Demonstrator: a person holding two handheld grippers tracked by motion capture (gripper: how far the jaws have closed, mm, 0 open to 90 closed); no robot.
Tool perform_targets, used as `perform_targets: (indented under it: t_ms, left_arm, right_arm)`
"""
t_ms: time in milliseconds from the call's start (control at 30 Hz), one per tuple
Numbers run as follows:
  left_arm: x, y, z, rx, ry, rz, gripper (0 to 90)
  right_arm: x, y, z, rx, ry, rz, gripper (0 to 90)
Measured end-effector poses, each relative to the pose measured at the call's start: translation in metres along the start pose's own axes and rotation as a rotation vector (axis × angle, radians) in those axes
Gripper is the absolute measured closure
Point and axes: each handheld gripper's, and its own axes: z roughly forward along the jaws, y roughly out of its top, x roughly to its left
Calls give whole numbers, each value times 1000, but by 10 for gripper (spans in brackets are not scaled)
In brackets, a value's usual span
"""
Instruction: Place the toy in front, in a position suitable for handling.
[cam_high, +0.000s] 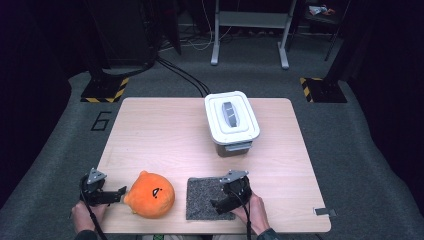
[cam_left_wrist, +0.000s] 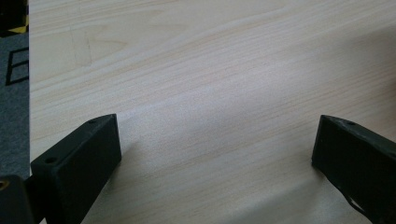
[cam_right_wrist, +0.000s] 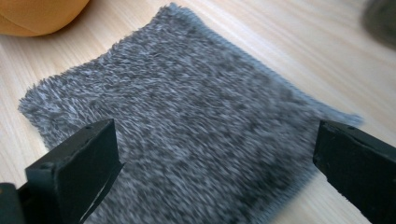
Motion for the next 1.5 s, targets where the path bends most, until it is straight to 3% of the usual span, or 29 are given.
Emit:
perform_targets:
  t_ms: [267, 567, 667, 833, 1133, 1267, 1367, 1500]
  left_arm:
    - [0, 0, 0, -2, 1, 2, 12]
    - [0, 0, 0, -2, 0, 3, 15]
    - [0, 0, 0, -3, 2, 3, 17]
    - [0, 0, 0, -3, 2, 2, 17]
    - [0, 0, -1, 14, -2, 2, 18]
    - [0, 0, -2, 16, -2, -1, 18]
    - [0, 0, -2, 16, -2, -2, 18]
    - [0, 0, -1, 13, -1, -2, 20]
  right_arm:
    - [3, 1, 15, 23, 11, -5, 55]
    - [4, -5, 22, 46, -29, -15, 161]
    - [3, -6, 21, 40, -38, -15, 223]
    - [-6, -8, 16, 16, -48, 10, 433]
    - [-13, -10, 13, -9, -47, 50, 669]
    - [-16, -12, 11, -16, -34, 81, 724]
    - [-19, -13, 8, -33, -35, 64, 735]
    - [-21, -14, -1, -59, -30, 79, 735]
